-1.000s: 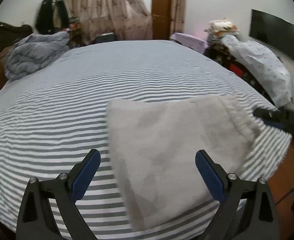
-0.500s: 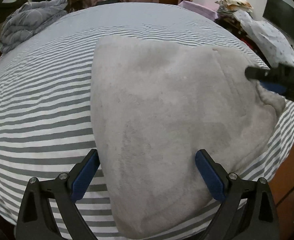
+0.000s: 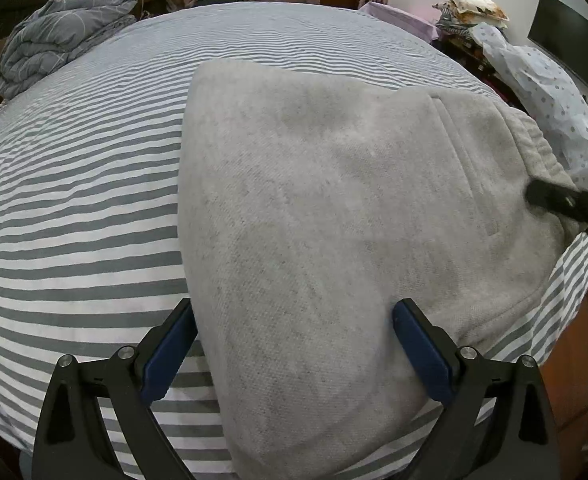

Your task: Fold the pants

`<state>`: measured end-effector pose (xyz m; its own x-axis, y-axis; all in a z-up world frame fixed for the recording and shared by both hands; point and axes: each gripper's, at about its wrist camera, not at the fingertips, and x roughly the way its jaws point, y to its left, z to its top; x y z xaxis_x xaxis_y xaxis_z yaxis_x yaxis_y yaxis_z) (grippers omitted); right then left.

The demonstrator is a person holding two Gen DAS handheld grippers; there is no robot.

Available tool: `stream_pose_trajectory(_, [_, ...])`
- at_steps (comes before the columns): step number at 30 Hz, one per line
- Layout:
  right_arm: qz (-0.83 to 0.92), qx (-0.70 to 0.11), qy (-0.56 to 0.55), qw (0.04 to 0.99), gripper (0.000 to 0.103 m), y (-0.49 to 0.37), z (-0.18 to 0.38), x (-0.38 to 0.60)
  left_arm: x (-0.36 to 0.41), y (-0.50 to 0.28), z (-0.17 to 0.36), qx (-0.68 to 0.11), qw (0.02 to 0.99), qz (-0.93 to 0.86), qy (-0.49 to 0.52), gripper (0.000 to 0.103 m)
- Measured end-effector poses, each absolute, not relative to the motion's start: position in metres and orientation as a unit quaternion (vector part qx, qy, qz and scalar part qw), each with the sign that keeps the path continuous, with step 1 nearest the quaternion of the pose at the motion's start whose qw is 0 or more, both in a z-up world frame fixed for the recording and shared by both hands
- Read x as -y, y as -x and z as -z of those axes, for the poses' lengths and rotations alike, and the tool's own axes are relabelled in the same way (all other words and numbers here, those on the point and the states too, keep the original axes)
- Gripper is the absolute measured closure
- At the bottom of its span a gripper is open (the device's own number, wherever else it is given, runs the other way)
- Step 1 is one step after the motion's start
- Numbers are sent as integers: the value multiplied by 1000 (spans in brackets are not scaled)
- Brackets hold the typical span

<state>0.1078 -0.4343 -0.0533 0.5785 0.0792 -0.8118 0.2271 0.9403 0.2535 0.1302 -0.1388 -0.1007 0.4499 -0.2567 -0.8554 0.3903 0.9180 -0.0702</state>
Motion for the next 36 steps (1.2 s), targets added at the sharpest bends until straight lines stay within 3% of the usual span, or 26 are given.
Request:
stream_pose_trajectory(9, [47, -456, -195, 867, 30, -74, 58, 436, 125, -116, 100, -487, 849, 195, -65, 6])
stream_pose_trajectory(24, [30, -488, -254, 835, 27, -74, 102, 446, 117, -107, 93, -487, 847, 199, -71, 6])
stream_pose_trajectory(36, [-57, -470, -372, 799, 23, -71, 112, 476, 48, -140, 71, -525, 808, 243, 111, 6])
